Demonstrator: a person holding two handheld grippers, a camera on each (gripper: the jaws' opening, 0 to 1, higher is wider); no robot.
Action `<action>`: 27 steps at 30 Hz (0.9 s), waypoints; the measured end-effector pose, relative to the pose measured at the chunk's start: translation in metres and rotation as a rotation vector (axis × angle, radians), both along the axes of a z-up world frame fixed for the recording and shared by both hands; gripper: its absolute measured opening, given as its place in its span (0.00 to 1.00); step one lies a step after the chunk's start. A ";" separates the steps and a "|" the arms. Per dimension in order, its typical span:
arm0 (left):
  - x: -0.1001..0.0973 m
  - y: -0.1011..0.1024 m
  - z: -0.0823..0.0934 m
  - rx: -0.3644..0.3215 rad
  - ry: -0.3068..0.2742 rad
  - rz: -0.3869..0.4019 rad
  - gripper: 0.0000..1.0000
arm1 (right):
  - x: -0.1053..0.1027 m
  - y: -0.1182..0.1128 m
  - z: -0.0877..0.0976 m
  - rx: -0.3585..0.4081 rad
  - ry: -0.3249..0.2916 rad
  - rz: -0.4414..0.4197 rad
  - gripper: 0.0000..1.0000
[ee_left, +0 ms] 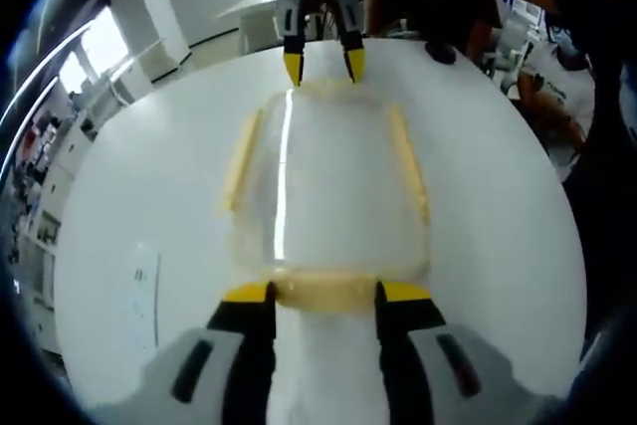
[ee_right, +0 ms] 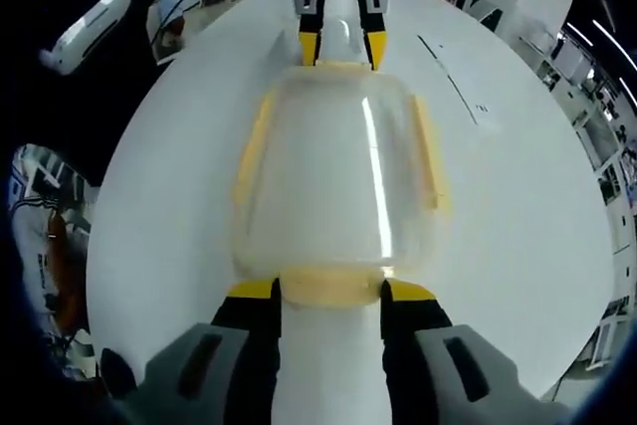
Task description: Snap each plastic latch of the storage box into its locked position after aligning the lid with the box until every specified latch is closed and the lid sits flush.
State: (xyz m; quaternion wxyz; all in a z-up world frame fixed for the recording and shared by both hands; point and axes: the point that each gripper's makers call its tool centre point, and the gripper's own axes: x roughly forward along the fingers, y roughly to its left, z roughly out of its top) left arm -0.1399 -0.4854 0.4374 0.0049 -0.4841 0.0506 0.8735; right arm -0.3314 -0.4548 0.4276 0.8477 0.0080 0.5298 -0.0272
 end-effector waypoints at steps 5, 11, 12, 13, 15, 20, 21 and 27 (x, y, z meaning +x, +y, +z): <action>0.014 0.007 0.012 0.008 0.005 0.001 0.38 | 0.013 0.008 0.011 -0.004 0.007 0.008 0.38; 0.034 0.014 0.028 -0.002 0.017 0.016 0.38 | 0.032 0.012 0.032 -0.015 0.013 0.018 0.38; 0.036 0.015 0.031 -0.005 0.018 0.017 0.38 | 0.035 0.013 0.034 -0.014 0.018 0.019 0.38; 0.038 0.016 0.032 -0.004 0.016 0.019 0.38 | 0.037 0.014 0.036 -0.014 0.019 0.020 0.38; 0.045 0.019 0.037 -0.007 0.011 0.021 0.38 | 0.045 0.016 0.041 -0.014 0.028 0.024 0.38; 0.065 0.021 0.047 -0.022 -0.003 0.022 0.38 | 0.064 0.019 0.052 -0.015 0.031 0.010 0.39; 0.072 0.021 0.049 -0.025 -0.006 0.024 0.38 | 0.070 0.020 0.054 -0.017 0.030 0.007 0.39; 0.105 0.027 0.055 -0.029 -0.016 0.041 0.38 | 0.104 0.024 0.063 -0.028 0.033 0.016 0.39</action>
